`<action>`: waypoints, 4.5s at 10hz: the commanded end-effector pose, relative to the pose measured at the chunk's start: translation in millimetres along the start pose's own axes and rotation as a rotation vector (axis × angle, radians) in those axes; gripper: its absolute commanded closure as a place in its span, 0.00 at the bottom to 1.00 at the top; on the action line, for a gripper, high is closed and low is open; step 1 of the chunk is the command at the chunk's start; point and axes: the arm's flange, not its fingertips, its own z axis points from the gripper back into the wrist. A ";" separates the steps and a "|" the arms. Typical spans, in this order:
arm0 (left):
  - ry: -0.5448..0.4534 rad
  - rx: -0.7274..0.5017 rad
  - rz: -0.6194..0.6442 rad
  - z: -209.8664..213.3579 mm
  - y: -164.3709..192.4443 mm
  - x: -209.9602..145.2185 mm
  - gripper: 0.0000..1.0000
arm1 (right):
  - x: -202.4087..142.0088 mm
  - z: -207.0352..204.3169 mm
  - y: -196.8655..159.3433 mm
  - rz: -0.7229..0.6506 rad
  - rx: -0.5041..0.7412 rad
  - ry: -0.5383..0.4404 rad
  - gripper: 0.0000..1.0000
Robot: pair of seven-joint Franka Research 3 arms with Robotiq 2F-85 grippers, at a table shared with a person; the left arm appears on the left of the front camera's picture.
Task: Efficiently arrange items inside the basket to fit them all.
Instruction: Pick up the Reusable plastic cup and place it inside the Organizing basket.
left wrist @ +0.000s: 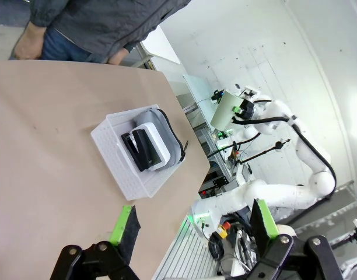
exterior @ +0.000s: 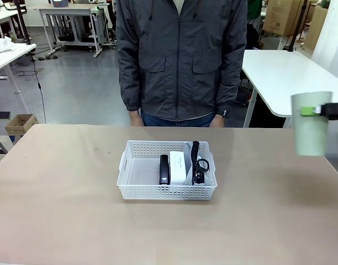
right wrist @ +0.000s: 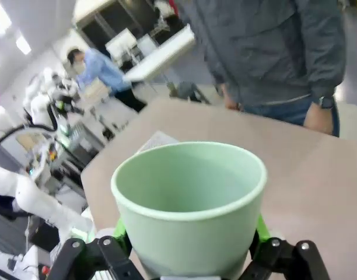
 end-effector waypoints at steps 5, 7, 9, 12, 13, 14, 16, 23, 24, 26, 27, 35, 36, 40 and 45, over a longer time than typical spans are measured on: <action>0.007 0.001 0.002 0.5 -2.1 -1.4 0.00 | 82.3 -158.9 193.6 -0.105 -0.370 0.459 0.08; 0.007 0.001 0.002 0.5 -2.1 -1.4 0.00 | 71.0 -236.7 237.8 -0.133 -0.497 0.433 0.08; 0.007 0.001 0.002 0.5 -2.1 -1.4 0.00 | 50.2 -311.2 252.5 -0.234 -0.453 0.578 0.08; 0.007 0.001 0.002 0.5 -2.1 -1.4 0.00 | 56.7 -377.2 254.7 -0.308 -0.471 0.586 0.08; 0.007 0.001 0.002 0.5 -2.1 -1.4 0.00 | 60.6 -401.9 249.8 -0.332 -0.539 0.581 0.08; 0.007 0.001 0.002 0.5 -2.1 -1.4 0.00 | 59.6 -422.6 244.0 -0.331 -0.629 0.594 0.08; 0.007 0.001 0.002 0.5 -2.1 -1.4 0.00 | 43.1 -448.4 248.1 -0.304 -0.619 0.670 0.08; 0.007 0.001 0.002 0.5 -2.1 -1.4 0.00 | 31.4 -452.0 231.1 -0.392 -0.715 0.608 0.08; 0.007 0.001 0.002 0.5 -2.1 -1.4 0.00 | 25.1 -468.9 225.0 -0.456 -0.814 0.581 0.08; 0.007 0.001 0.002 0.5 -2.1 -1.4 0.00 | 19.2 -491.2 215.2 -0.467 -0.782 0.626 0.08; 0.007 0.001 0.002 0.5 -2.1 -1.4 0.00 | 16.7 -498.0 211.8 -0.455 -0.748 0.648 0.08; 0.007 0.001 0.002 0.5 -2.1 -1.4 0.00 | -20.8 -518.1 206.5 -0.502 -0.840 0.662 0.08; 0.007 0.001 0.002 0.5 -2.1 -1.4 0.00 | -26.9 -516.6 207.8 -0.496 -0.864 0.663 0.08; 0.007 0.001 0.002 0.5 -2.1 -1.4 0.00 | -42.8 -526.3 188.6 -0.494 -0.892 0.665 0.08; 0.007 0.001 0.002 0.5 -2.1 -1.4 0.00 | -44.5 -535.6 170.6 -0.520 -0.883 0.686 0.08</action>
